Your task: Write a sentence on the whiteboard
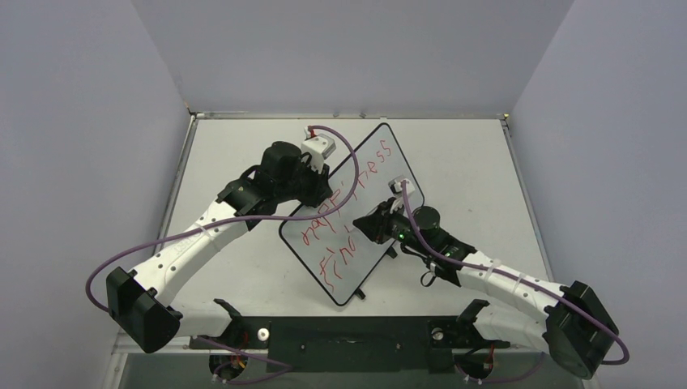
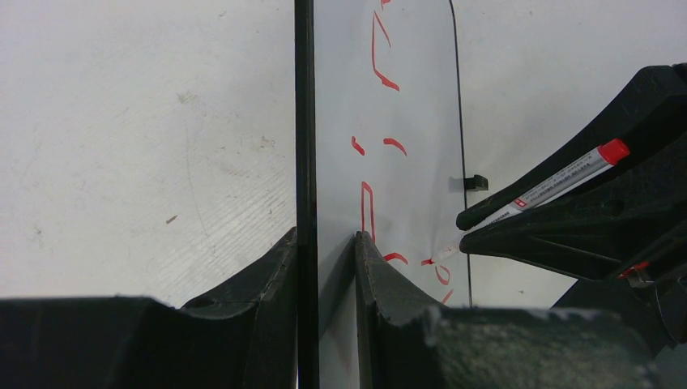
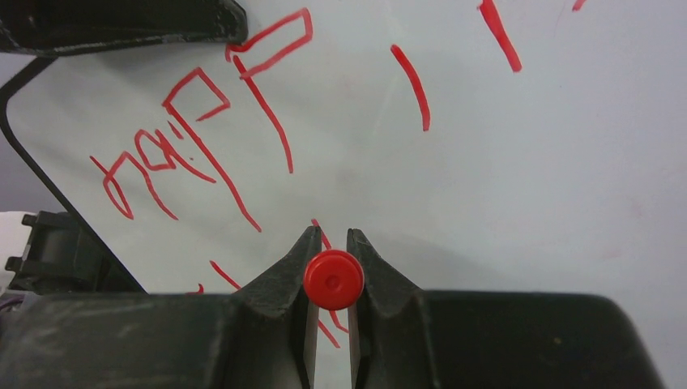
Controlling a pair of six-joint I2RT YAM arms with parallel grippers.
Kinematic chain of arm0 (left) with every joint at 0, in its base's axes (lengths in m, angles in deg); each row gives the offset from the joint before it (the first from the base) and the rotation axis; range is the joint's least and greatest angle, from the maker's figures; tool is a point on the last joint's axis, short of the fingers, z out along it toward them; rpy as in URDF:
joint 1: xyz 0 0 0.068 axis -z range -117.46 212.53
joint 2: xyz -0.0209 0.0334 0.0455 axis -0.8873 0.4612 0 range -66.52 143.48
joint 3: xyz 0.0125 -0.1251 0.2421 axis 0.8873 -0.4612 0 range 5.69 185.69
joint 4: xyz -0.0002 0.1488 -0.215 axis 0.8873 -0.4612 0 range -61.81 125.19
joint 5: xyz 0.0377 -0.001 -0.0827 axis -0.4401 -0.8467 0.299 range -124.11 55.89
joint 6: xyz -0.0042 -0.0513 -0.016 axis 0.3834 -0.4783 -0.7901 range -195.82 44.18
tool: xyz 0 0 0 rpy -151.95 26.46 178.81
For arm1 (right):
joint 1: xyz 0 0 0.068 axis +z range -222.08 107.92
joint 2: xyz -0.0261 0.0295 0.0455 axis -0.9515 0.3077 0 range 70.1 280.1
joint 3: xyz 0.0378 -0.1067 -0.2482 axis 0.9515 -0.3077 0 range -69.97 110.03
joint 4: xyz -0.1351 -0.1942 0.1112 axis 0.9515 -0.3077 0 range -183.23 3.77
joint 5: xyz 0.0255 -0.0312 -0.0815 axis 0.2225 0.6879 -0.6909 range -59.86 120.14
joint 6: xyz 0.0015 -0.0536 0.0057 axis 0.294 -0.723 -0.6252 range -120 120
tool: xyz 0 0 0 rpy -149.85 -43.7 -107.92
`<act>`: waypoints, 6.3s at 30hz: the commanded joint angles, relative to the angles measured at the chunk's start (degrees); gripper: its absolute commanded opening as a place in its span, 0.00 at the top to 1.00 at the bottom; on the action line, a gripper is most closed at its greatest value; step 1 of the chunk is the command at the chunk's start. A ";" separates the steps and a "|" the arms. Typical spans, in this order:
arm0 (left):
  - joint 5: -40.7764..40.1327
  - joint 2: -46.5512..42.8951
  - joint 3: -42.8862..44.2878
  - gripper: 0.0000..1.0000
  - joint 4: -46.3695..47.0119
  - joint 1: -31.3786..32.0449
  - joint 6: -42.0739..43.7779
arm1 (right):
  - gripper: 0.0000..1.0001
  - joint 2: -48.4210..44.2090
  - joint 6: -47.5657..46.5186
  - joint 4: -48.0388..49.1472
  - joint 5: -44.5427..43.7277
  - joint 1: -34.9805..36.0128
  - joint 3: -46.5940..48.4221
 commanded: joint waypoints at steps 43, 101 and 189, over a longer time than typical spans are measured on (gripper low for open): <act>-2.74 -1.56 0.43 1.00 1.20 0.06 4.96 | 1.00 -10.87 -3.38 -12.09 -7.65 0.69 2.02; -2.93 -2.06 0.25 1.00 1.17 0.06 4.97 | 1.00 -1.16 4.55 7.80 -9.61 1.82 -7.67; -2.82 -2.44 -0.01 1.00 1.17 0.06 4.94 | 1.00 -21.52 -2.54 -8.65 -19.97 3.08 -6.20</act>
